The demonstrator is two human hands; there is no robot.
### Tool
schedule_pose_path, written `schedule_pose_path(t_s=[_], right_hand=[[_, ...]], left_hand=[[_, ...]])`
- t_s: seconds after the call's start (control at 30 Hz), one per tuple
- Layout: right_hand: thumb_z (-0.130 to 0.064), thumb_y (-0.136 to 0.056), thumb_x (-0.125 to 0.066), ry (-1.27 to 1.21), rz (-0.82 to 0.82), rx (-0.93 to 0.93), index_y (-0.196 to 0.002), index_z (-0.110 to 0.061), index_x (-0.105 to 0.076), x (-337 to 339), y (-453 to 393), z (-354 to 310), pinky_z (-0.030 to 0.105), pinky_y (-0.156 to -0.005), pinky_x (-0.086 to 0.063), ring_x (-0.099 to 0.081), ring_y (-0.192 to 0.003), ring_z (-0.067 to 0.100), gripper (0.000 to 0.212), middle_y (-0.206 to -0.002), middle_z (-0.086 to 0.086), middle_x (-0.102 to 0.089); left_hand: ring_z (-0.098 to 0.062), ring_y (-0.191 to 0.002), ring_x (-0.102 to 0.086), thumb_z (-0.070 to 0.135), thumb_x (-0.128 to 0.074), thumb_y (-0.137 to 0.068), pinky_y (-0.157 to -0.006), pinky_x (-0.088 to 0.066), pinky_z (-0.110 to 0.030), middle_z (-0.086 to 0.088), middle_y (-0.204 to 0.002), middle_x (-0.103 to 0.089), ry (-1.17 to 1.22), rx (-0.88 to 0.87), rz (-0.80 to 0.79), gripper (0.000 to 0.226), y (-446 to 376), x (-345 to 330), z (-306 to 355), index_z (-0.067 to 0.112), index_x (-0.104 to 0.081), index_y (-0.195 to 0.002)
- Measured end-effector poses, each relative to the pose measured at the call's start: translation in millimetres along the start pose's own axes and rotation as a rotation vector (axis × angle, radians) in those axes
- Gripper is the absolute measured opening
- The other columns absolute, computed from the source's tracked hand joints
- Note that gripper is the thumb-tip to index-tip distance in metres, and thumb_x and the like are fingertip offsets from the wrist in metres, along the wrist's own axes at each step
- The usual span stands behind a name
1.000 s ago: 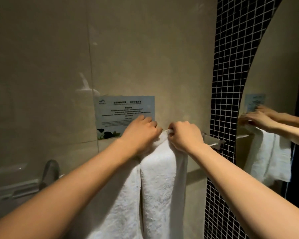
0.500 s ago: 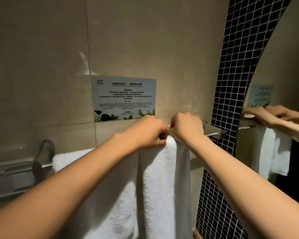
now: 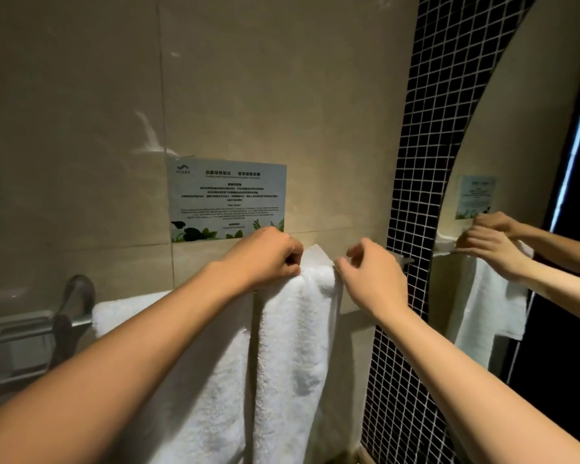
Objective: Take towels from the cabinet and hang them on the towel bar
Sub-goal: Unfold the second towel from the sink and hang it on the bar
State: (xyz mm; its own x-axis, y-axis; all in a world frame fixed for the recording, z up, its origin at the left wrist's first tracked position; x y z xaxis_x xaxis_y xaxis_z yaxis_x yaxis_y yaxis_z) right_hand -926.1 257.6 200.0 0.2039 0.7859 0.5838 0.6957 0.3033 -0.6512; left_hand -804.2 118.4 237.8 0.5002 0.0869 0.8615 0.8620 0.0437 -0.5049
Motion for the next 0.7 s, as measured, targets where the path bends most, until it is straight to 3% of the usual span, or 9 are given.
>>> schedule_pose_path(t_s=[0.13,0.27,0.37,0.47,0.53,0.6,0.7], right_hand=[[-0.061,-0.08,-0.062,-0.18,-0.107,-0.136,-0.095,-0.027,-0.067,-16.8,47.3,28.0,0.037,-0.076,-0.056,-0.064,-0.085,0.01,0.038,-0.094,-0.012,-0.068],[-0.036,-0.075,-0.077,-0.41,-0.312,-0.256,-0.081,-0.02,-0.071,-50.0,82.9,38.3,0.029,-0.067,-0.053,-0.065,-0.073,0.007,0.018,-0.078,-0.009,-0.072],[-0.021,-0.078,-0.072,-0.555,-0.287,-0.313,-0.07,-0.011,-0.07,-55.2,91.7,39.3,0.028,-0.056,-0.045,-0.056,-0.059,0.01,0.013,-0.063,-0.002,-0.068],[-0.017,-0.08,-0.072,-0.67,-0.236,-0.329,-0.069,-0.01,-0.072,-42.9,88.2,36.6,0.023,-0.052,-0.043,-0.055,-0.056,0.007,0.013,-0.064,0.001,-0.068],[-0.012,-0.082,-0.073,-0.727,-0.223,-0.318,-0.073,-0.007,-0.074,-31.6,84.4,31.5,0.019,-0.051,-0.043,-0.055,-0.056,0.005,0.011,-0.069,0.009,-0.07],[-0.011,-0.082,-0.073,-0.758,-0.208,-0.31,-0.075,-0.009,-0.076,-22.8,79.6,26.7,0.022,-0.056,-0.045,-0.058,-0.061,0.008,0.008,-0.077,0.012,-0.073],[-0.009,-0.081,-0.073,-0.796,-0.18,-0.291,-0.073,-0.013,-0.077,-12.6,71.6,17.8,0.022,-0.061,-0.046,-0.059,-0.065,0.007,0.01,-0.073,0.005,-0.073]], left_hand=[[-0.012,-0.082,-0.064,0.03,-0.068,-0.089,-0.073,-0.055,-0.031,0.006,-0.088,-0.072,-0.004,0.041,-0.022,0.007,1.2,-2.3,-1.1,0.025,-0.072,-0.091],[-0.014,-0.078,-0.06,0.024,-0.067,-0.086,-0.064,-0.049,-0.029,0.005,-0.084,-0.066,-0.001,0.037,0.001,0.008,4.4,0.4,1.4,0.024,-0.059,-0.085],[-0.015,-0.077,-0.061,0.029,-0.063,-0.087,-0.067,-0.052,-0.032,0.005,-0.082,-0.066,-0.029,-0.028,-0.028,0.012,13.4,3.4,4.4,0.026,-0.055,-0.078],[-0.008,-0.074,-0.057,0.04,-0.064,-0.081,-0.068,-0.052,-0.032,0.01,-0.079,-0.062,-0.037,-0.089,-0.121,0.016,29.7,4.6,5.2,0.024,-0.065,-0.079],[-0.008,-0.08,-0.056,0.037,-0.066,-0.074,-0.071,-0.053,-0.034,0.01,-0.089,-0.06,-0.073,-0.097,-0.208,0.022,39.1,1.0,1.1,0.025,-0.066,-0.093],[-0.014,-0.095,-0.057,0.023,-0.067,-0.072,-0.079,-0.054,-0.038,0.007,-0.109,-0.057,-0.094,-0.072,-0.298,0.045,46.8,-6.5,-5.5,0.026,-0.059,-0.116],[-0.019,-0.105,-0.058,0.005,-0.064,-0.076,-0.082,-0.055,-0.041,0.005,-0.122,-0.056,-0.086,-0.049,-0.298,0.059,51.5,-11.0,-7.2,0.027,-0.048,-0.129]])
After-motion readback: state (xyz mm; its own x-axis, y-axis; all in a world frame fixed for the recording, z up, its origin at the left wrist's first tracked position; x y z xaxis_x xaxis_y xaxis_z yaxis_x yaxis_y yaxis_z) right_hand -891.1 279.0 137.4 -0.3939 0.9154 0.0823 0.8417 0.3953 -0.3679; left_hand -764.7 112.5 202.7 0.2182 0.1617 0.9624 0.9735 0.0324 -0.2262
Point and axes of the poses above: each hand's wrist, its own y-axis away from the middle knuckle, its own x-axis out of the back of the hand, z = x × y, the point moved 6 cm from there along -y, towards the middle knuckle
